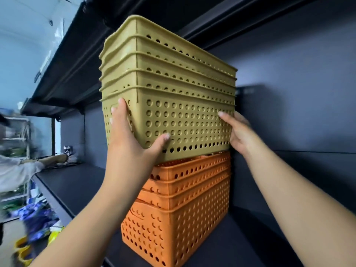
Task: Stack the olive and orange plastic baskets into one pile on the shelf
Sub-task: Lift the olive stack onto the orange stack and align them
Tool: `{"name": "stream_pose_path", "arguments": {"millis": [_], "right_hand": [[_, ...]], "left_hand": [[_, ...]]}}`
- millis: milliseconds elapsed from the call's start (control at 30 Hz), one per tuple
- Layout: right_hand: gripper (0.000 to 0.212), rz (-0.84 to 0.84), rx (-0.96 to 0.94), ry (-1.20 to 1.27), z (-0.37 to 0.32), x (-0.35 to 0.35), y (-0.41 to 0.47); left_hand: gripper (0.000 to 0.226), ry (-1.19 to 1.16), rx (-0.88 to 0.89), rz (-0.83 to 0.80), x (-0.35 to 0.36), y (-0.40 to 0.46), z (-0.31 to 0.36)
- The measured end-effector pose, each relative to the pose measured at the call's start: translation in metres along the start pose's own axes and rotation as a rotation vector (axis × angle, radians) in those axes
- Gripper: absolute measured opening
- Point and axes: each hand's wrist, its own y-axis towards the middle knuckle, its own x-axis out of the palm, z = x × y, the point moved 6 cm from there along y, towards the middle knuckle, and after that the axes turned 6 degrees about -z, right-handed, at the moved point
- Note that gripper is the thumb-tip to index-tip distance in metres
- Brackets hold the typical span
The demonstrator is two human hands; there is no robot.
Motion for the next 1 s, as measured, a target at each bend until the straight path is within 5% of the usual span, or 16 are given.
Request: {"name": "stream_pose_path", "arguments": {"millis": [267,633,767,900,1000], "right_hand": [[0.032,0.044,0.031,-0.001,0.012,-0.015,0.011],[0.051,0.021,0.043,0.014,0.031,-0.024,0.026],[0.078,0.052,0.091,0.038,0.042,-0.023,0.022],[0.049,0.037,0.100,-0.010,0.045,-0.034,0.021],[0.047,0.053,0.098,-0.039,0.045,-0.039,0.020]], "left_hand": [[0.096,-0.012,-0.033,0.028,0.016,0.003,-0.004],[0.078,-0.045,0.002,-0.002,0.022,0.003,-0.018],[0.081,-0.012,0.046,-0.025,0.025,0.003,-0.020],[0.082,-0.024,0.106,-0.092,0.033,0.001,-0.017],[0.086,-0.012,0.126,-0.109,0.037,0.001,-0.017]]}}
